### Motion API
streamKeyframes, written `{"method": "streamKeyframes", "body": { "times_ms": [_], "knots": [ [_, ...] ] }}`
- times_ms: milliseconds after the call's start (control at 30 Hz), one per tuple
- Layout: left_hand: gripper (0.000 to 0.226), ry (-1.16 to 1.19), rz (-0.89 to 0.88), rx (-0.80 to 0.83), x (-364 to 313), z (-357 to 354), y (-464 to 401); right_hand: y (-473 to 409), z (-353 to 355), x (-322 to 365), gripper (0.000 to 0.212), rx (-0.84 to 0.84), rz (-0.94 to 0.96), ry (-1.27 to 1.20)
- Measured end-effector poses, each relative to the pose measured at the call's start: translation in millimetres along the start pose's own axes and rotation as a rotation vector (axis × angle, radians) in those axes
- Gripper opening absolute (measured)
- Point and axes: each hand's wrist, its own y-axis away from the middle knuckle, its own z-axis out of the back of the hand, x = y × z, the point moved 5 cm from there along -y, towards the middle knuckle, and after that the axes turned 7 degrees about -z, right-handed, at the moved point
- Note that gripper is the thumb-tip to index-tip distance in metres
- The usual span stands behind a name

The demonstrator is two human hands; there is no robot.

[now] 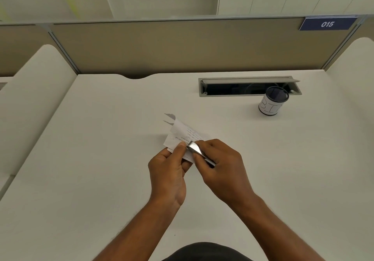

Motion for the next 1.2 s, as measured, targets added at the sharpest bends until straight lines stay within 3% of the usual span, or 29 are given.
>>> {"method": "streamKeyframes", "body": {
  "times_ms": [1200],
  "knots": [
    [0.019,-0.081,-0.048,-0.012,2,0,-5,7,2,13,0.025,-0.131,0.068,0.105]
  ]
}}
